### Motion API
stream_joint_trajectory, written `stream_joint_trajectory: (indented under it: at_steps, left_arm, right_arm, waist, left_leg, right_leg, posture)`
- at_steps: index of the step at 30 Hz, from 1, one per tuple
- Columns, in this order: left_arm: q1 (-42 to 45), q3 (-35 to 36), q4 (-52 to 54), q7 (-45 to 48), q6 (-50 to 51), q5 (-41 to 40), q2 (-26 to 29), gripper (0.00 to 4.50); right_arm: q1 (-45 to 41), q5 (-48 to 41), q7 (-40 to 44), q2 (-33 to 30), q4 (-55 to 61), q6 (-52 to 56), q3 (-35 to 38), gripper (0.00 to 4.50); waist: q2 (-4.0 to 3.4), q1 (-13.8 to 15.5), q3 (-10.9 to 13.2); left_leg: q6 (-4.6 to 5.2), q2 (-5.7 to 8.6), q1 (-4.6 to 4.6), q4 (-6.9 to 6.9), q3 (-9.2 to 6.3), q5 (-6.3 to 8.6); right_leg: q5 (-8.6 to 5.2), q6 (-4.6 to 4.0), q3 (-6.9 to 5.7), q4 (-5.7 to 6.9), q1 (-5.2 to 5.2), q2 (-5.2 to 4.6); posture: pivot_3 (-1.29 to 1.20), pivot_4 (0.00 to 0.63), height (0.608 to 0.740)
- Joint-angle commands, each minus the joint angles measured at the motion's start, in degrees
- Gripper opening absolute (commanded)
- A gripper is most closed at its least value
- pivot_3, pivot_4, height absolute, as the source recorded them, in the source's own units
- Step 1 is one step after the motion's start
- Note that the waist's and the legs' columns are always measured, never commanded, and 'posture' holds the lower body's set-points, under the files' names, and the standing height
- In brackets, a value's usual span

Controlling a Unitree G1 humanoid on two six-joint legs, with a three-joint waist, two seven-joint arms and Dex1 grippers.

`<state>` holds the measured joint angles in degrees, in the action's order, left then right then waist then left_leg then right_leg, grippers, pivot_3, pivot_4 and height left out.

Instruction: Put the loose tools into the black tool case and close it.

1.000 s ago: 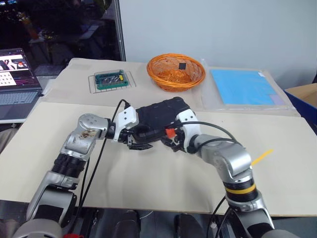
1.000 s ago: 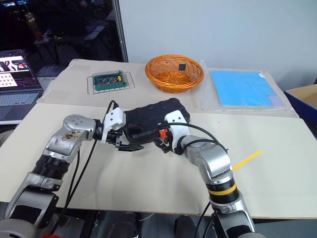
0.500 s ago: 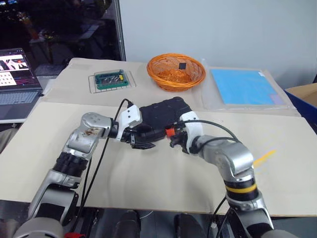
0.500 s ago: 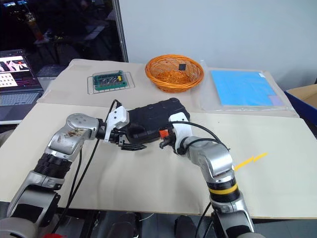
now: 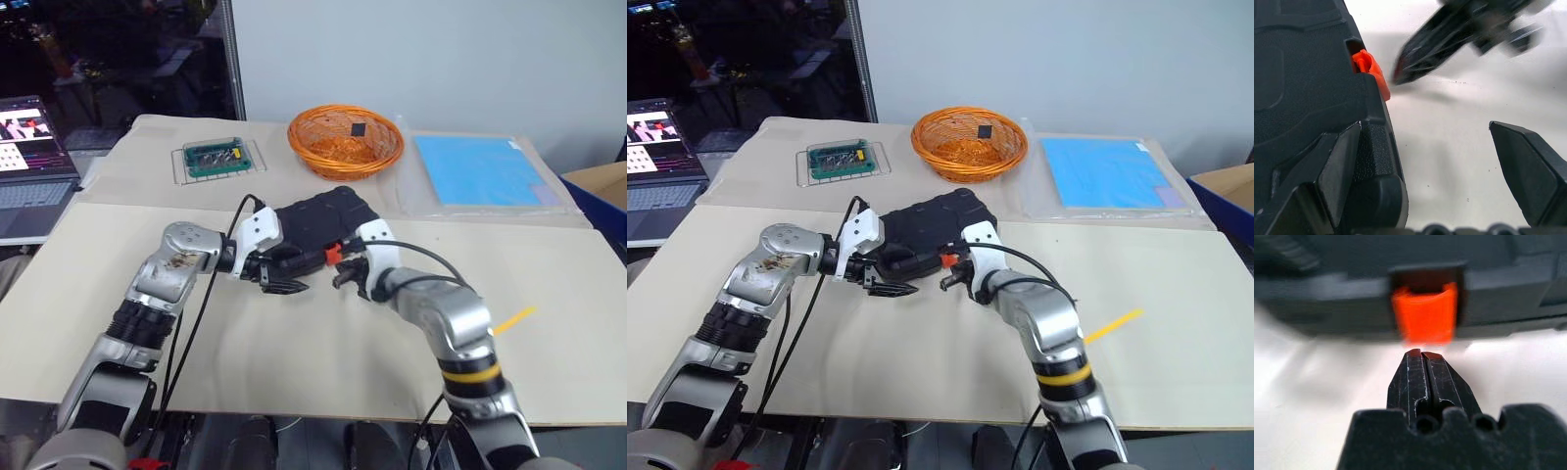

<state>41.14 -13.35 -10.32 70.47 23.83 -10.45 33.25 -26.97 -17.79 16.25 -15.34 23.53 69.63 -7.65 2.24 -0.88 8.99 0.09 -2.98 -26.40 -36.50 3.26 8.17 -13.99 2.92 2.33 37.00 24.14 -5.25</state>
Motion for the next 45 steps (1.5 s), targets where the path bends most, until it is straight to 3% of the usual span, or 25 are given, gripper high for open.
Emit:
stream_joint_trajectory:
  at_steps: [1, 12, 26, 30, 36, 40, 45]
  left_arm:
    - [-1.6, -1.5, -2.4, 0.1, -0.3, 1.4, 0.3, 4.5]
    - [-2.2, -1.2, -4.7, 0.0, -2.9, 1.9, 0.4, 4.5]
    - [-2.7, -1.3, -6.0, -0.4, -3.9, 2.2, -0.1, 4.5]
    - [-3.0, -1.4, -5.8, -0.6, -3.8, 2.1, -0.3, 4.5]
    - [-3.6, -1.2, -5.1, -0.7, -3.4, 2.2, -0.6, 4.5]
    - [-3.7, -1.0, -4.9, -0.9, -3.1, 2.2, -0.8, 4.5]
    - [-4.3, 0.3, -4.4, -1.9, -4.2, 1.7, -1.1, 4.5]
  right_arm:
    - [-0.7, -1.2, -0.2, 1.4, 2.2, -3.5, 3.7, 0.01]
    - [-0.2, 4.0, -0.6, 8.2, -12.3, -32.2, 3.8, 0.01]
    - [1.2, 12.8, 2.2, 5.6, -22.4, -37.5, -5.7, 0.01]
    - [1.4, 16.3, 2.5, 5.1, -26.1, -39.3, -8.6, 0.01]
    - [0.5, 20.2, 3.2, 5.3, -33.8, -42.1, -11.1, 0.01]
    - [0.3, 21.0, 3.5, 5.4, -35.8, -43.1, -10.8, 0.01]
    - [2.3, 18.5, 4.1, 5.0, -28.4, -48.5, -7.1, 0.01]
  waist:
    - [0.0, -0.1, 0.0]
    - [-0.01, -0.1, 0.0]
    - [0.04, -0.4, -0.4]
    - [0.07, -0.6, -0.5]
    - [0.2, -1.7, -0.8]
    - [0.19, -1.7, -1.1]
    - [0.06, -1.7, -1.3]
  left_leg:
    - [0.0, 0.0, 0.01, 0.0, 0.0, 0.0]
    - [0.0, 0.02, 0.1, 0.0, 0.0, 0.0]
    - [0.0, -0.01, 0.34, 0.04, 0.0, 0.0]
    - [-0.02, -0.01, 0.85, 0.23, 0.06, 0.01]
    - [-0.48, -0.04, 1.75, 0.58, 0.09, 0.29]
    - [-0.54, -0.06, 2.2, 0.69, 0.09, 0.33]
    - [-0.64, -0.15, 2.25, 0.92, -0.09, 0.39]
  right_leg:
    - [0.0, -0.01, 0.0, 0.01, -0.01, 0.01]
    - [0.01, 0.01, 0.01, -0.01, -0.06, 0.02]
    - [-0.05, -0.13, 0.01, 0.01, -0.21, 0.03]
    - [-0.24, -0.44, 0.01, -0.03, -0.56, -0.01]
    - [-0.46, -0.23, 0.0, -0.32, -1.13, -0.08]
    - [-0.46, -0.25, -0.03, -0.35, -1.51, -0.15]
    - [-0.44, -0.35, -0.05, -0.78, -1.53, -0.22]
  posture:
    - [0.0, 0.15, 0.74]
    - [0.0, 0.15, 0.74]
    - [0.0, 0.15, 0.74]
    - [0.0, 0.15, 0.74]
    - [0.0, 0.15, 0.74]
    - [0.0, 0.15, 0.74]
    - [0.0, 0.15, 0.74]
